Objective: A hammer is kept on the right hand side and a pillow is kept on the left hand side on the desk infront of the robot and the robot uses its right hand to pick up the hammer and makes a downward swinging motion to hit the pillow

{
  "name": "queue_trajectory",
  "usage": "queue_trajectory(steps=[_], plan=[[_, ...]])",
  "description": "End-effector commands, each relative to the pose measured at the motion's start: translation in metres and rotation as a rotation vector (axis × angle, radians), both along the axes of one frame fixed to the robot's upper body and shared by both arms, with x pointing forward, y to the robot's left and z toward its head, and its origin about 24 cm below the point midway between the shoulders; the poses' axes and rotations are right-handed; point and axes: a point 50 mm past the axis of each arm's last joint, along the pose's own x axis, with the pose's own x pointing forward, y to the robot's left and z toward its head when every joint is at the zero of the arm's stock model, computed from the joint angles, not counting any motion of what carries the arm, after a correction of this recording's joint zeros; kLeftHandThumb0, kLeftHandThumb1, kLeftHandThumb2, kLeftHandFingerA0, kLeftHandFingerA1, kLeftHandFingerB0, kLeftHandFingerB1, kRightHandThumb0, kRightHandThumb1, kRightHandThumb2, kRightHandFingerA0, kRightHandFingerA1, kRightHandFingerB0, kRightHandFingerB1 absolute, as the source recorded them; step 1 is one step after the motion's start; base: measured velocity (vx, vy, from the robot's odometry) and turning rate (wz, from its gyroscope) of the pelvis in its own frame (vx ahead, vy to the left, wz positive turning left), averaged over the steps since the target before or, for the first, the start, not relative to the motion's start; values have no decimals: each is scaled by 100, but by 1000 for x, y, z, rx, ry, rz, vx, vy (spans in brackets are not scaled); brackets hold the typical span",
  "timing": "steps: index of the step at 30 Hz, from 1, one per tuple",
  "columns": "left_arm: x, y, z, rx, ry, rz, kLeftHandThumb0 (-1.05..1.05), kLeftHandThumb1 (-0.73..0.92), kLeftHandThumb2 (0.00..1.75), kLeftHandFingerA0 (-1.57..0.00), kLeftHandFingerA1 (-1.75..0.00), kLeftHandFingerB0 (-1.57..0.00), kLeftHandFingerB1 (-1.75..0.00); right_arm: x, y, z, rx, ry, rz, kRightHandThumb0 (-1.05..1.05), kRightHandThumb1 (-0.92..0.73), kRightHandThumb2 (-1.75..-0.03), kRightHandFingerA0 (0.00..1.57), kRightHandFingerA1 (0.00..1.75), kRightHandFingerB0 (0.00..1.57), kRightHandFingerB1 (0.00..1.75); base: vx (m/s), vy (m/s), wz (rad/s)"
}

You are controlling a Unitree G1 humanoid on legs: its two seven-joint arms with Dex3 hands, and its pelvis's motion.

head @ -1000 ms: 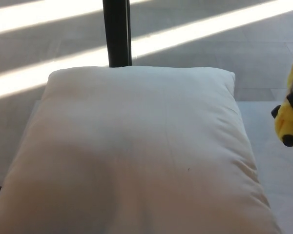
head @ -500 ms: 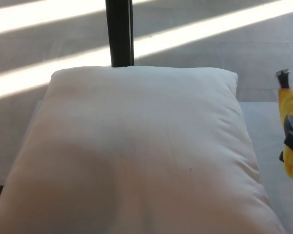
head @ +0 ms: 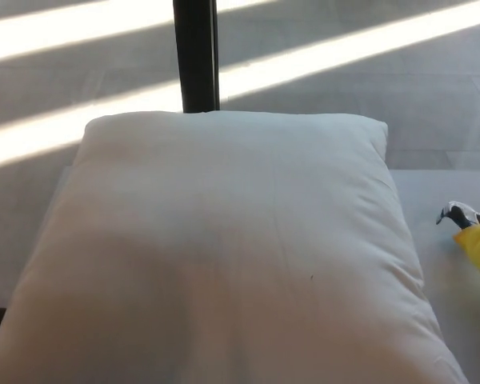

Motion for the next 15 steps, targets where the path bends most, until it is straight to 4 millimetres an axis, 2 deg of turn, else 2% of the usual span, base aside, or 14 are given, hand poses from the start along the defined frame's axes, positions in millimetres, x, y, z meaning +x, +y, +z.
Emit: queue_trajectory(steps=[1,3,4,5,6,7,8,9,10,11,12,13,14,15], plan=[[-3,14,16,61,-10,3,-66,76,62,-51,-61,-49,-44,-8,-23,-11,-303,94,143,-36,-78,-74,67,90,63,68,0,0,0],[-4,14,15,72,1,3,-65,76,63,-51,-57,-47,-42,-7,-20,-13,-296,89,153,-35,-76,-75,77,116,70,83,0,0,0],[-4,14,15,61,-4,9,-64,77,62,-51,-57,-45,-42,-7,-18,-16,-297,72,198,-33,-74,-77,83,123,76,104,0,0,0],[-4,14,15,68,2,7,-65,76,62,-52,-57,-46,-42,-7,-17,-17,-304,80,217,-33,-71,-80,88,124,82,113,0,0,0],[-5,14,14,62,1,15,-64,76,63,-51,-56,-46,-43,-6,-15,-18,-322,92,233,-33,-70,-77,89,120,82,98,0,0,0],[-8,17,15,61,-6,32,-64,75,62,-51,-57,-47,-43,-3,-10,-19,-324,102,296,-31,-74,-75,86,124,78,94,0,0,0],[-8,17,16,64,-5,29,-65,76,62,-49,-57,-47,-43,-4,-8,-19,-327,96,339,-29,-69,-77,84,126,81,85,0,0,0],[-8,17,17,68,-6,20,-66,76,63,-46,-59,-46,-43,-4,-7,-19,-312,85,354,-27,-67,-68,69,111,74,69,0,0,0],[-8,16,18,76,-8,4,-65,77,63,-45,-58,-45,-43,-4,-4,-20,-277,72,375,-31,-74,-63,68,114,68,60,0,0,0],[-8,15,18,78,-8,1,-65,77,63,-45,-58,-45,-43,-4,-3,-21,-260,76,382,-31,-74,-63,68,114,68,60,0,0,0],[-7,16,19,79,-6,7,-65,77,63,-47,-58,-46,-43,-4,-1,-21,-214,74,383,-31,-76,-64,69,129,61,57,0,0,0],[-7,16,19,80,-3,8,-65,77,63,-47,-57,-46,-42,-4,0,-22,-199,78,398,-28,-73,-63,68,125,56,54,0,0,0],[-8,16,18,79,0,11,-66,76,63,-47,-56,-46,-42,-4,2,-23,-187,84,420,-26,-71,-62,70,130,50,52,0,0,0],[-8,16,18,81,1,11,-66,76,63,-47,-56,-47,-42,-4,3,-24,-176,89,431,-26,-70,-61,68,120,45,49,0,0,0]])
